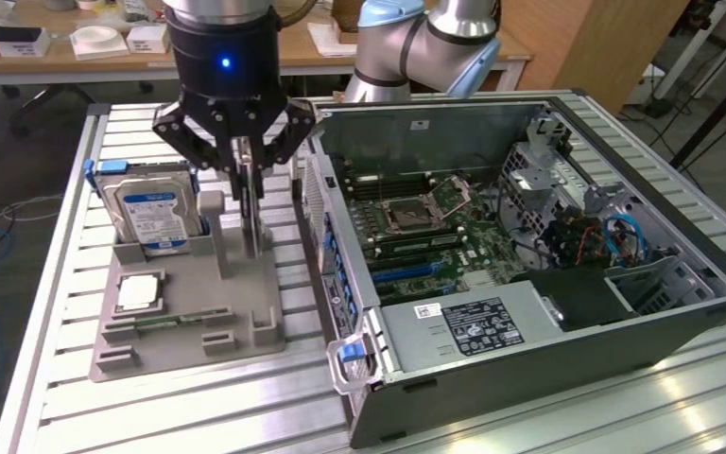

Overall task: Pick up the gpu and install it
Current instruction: 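Pick up the gpu and move the gpu toward the slot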

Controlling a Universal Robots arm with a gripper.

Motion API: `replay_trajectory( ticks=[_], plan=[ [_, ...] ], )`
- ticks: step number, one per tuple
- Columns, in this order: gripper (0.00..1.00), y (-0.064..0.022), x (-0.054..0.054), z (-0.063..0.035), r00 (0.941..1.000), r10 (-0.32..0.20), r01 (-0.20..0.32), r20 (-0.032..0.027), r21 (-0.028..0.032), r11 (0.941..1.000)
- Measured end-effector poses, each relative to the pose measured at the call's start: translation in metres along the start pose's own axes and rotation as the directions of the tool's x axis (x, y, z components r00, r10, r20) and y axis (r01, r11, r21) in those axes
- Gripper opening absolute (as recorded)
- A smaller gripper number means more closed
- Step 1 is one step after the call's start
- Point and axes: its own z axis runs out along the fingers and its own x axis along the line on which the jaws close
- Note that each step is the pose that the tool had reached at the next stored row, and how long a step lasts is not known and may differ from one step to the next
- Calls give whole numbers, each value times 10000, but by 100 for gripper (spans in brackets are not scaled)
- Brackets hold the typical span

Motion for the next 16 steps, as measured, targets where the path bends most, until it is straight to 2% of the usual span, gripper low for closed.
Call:
replay_trajectory(
  ticks=[11,13,16],
  plan=[
    [26,9,-9,-366,10000,0,0,0,0,10000],
    [26,10,-10,-402,10000,0,0,1,-1,10000],
    [26,10,-10,-403,10000,0,0,1,-2,10000]
  ],
)
